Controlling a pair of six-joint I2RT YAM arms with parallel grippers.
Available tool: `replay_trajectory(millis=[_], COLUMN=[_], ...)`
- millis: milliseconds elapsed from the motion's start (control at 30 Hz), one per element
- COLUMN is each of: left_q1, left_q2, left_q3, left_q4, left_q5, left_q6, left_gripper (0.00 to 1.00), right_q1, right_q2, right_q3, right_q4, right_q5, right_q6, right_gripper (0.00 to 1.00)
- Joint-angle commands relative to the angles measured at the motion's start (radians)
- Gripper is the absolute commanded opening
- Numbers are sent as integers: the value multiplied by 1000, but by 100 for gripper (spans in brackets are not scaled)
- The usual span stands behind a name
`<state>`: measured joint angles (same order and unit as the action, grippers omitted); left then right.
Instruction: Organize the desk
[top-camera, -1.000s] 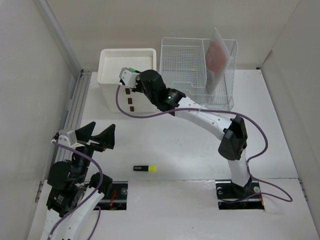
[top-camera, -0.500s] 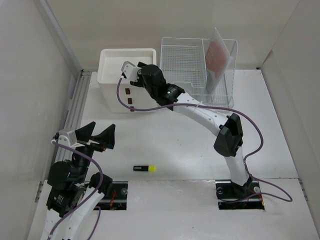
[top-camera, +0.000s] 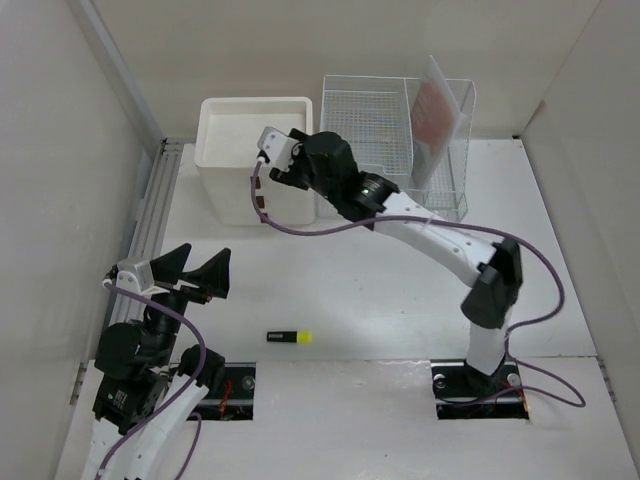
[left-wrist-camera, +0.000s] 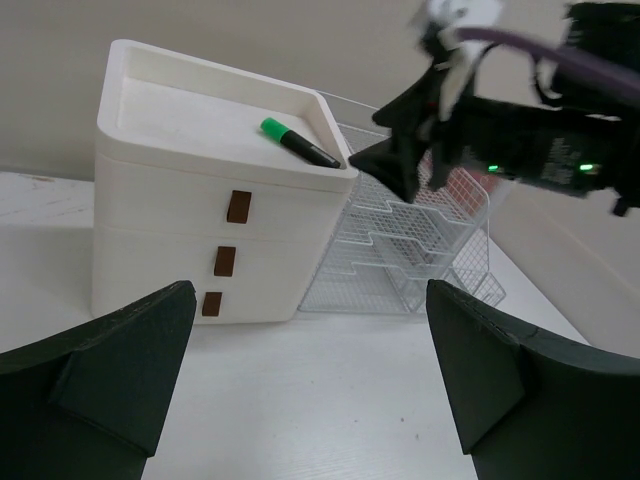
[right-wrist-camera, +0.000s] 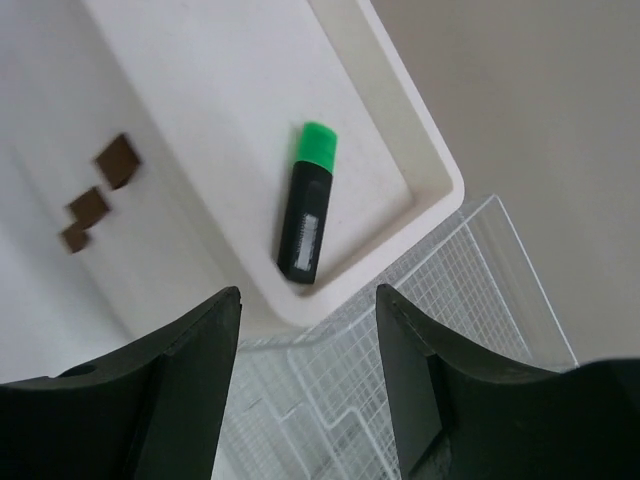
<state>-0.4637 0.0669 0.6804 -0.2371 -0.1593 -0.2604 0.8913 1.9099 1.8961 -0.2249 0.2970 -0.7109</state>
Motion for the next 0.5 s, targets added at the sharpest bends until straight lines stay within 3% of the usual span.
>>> replay_trajectory(millis=[0, 133, 167, 300, 467], left_q1=[-4, -4, -4, -4, -4], left_q2=[-7, -7, -7, -7, -7], left_q3=[-1, -1, -1, -1, -1], left_q4=[36, 36, 36, 36, 36], left_q5=[-5, -5, -5, -5, -5], left_q6=[-3, -3, -3, -3, -3], left_gripper=[100, 100, 100, 100, 100], right_q1=[11, 11, 11, 11, 72], right_q2=[-219, -354, -364, -345, -235], right_q3=[-118, -291, -325, -489, -615], right_q4=[26, -77, -97, -157, -179], right_q5=[-256, -577, -696, -925, -978], right_q6=[106, 128, 128, 108, 77], right_gripper=[61, 60, 58, 52, 49])
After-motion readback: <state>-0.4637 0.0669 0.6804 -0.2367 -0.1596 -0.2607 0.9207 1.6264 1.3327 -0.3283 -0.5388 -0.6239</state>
